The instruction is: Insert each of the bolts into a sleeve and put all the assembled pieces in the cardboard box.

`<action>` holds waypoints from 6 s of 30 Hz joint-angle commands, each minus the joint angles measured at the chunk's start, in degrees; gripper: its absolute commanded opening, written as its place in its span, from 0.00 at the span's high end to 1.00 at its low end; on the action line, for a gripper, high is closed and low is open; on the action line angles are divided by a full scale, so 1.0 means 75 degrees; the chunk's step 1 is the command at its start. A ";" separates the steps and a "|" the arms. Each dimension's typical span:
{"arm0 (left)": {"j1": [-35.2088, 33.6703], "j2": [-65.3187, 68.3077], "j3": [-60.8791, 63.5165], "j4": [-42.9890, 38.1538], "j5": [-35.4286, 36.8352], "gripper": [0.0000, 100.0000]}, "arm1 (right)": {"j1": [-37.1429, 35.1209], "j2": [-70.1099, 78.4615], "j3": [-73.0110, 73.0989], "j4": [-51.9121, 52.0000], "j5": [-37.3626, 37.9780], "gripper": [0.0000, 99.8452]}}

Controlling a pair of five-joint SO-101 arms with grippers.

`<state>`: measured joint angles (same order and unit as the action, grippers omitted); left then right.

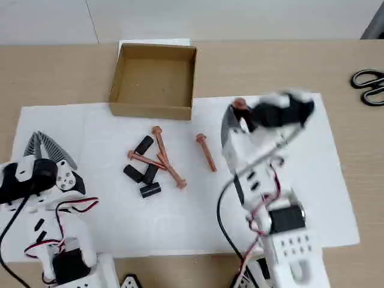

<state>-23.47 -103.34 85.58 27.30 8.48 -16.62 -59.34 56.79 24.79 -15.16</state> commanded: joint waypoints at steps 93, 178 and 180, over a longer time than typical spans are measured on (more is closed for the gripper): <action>-0.0082 -0.0094 0.0311 -0.0129 0.0023 0.99 | -0.1342 1.4904 -1.7571 0.4624 -0.0035 0.83; -0.2731 -0.0094 0.0252 0.1653 -0.0023 0.99 | -0.4941 1.2278 -1.1745 0.7672 0.2309 0.83; -0.3130 -0.0094 0.0252 0.1664 -0.0023 0.99 | -0.4941 1.2396 -1.1745 0.7531 0.2297 0.83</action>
<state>-42.99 -103.34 88.13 39.69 8.48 -53.54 33.49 -31.12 82.73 1.54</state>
